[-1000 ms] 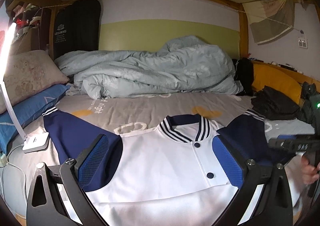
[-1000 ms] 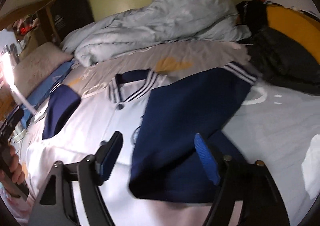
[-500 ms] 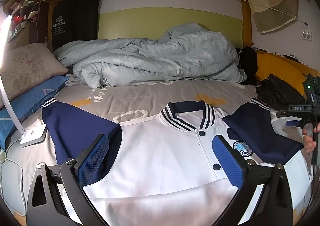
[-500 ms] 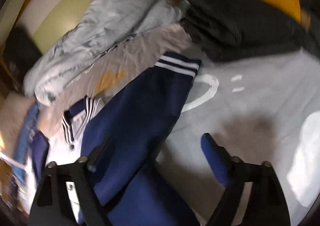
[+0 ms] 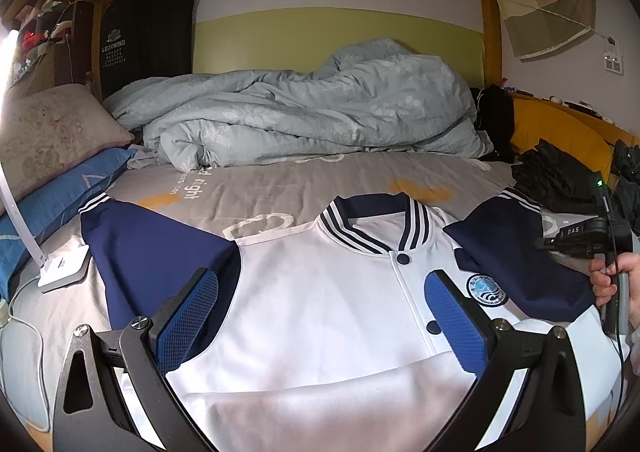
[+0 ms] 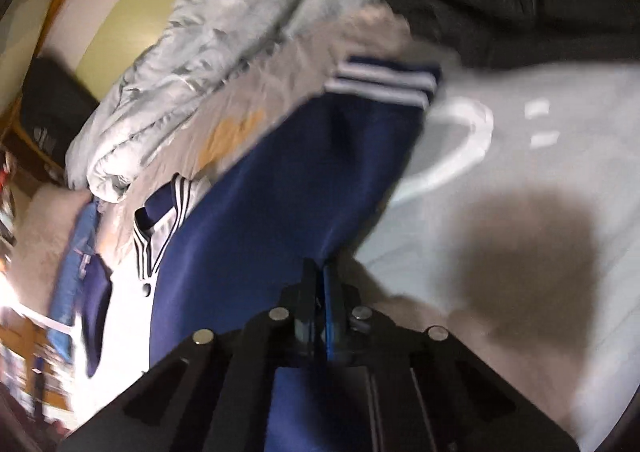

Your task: Fold large clothes

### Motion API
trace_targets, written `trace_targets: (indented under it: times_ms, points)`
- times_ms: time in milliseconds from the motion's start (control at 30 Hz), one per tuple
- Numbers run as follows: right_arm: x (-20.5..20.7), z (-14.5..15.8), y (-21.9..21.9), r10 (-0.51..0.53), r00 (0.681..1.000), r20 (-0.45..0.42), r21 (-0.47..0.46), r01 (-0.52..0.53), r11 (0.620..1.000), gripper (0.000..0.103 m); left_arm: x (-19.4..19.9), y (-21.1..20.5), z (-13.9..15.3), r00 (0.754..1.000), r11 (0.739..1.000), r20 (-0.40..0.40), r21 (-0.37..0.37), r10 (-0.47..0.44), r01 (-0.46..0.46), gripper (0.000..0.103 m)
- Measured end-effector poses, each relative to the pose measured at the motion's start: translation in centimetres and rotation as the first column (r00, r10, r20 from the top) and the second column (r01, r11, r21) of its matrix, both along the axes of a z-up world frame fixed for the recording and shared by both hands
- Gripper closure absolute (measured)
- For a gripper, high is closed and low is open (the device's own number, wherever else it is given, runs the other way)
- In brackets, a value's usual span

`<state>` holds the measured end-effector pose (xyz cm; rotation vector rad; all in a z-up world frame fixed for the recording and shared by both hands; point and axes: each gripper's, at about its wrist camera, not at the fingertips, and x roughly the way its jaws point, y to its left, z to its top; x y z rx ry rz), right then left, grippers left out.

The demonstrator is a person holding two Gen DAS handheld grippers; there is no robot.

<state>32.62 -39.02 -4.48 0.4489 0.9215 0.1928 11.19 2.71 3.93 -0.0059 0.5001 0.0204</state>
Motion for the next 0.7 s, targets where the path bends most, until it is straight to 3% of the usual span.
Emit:
trace_targets:
  times_ms: [133, 267, 400, 467, 700]
  points:
    - [-2.4, 3.8, 2.0, 0.038, 0.987, 0.159, -0.039, -0.032, 0.999, 0.100, -0.5, 0.1, 0.6, 1.000, 1.000, 0.025, -0.001, 0.007, -0.007, 0.000]
    - [-6.1, 6.4, 6.7, 0.218, 0.949, 0.230, -0.065, -0.208, 0.976, 0.101, -0.8, 0.5, 1.3, 0.999, 1.000, 0.044, -0.015, 0.017, -0.017, 0.000]
    - [-9.6, 5.5, 11.6, 0.375, 0.909, 0.179, -0.069, -0.369, 0.927, 0.101, -1.2, 0.6, 1.7, 0.998, 1.000, 0.058, -0.012, 0.020, -0.019, 0.000]
    - [-11.5, 4.5, 14.6, 0.466, 0.872, 0.148, -0.101, -0.456, 0.884, 0.101, -1.4, 0.7, 1.9, 0.998, 1.000, 0.065, -0.009, 0.023, -0.022, 0.000]
    - [-14.7, 1.7, 19.4, 0.608, 0.792, 0.060, -0.157, -0.594, 0.789, 0.101, -1.6, 0.8, 2.3, 0.997, 1.000, 0.077, -0.011, 0.030, -0.029, 0.000]
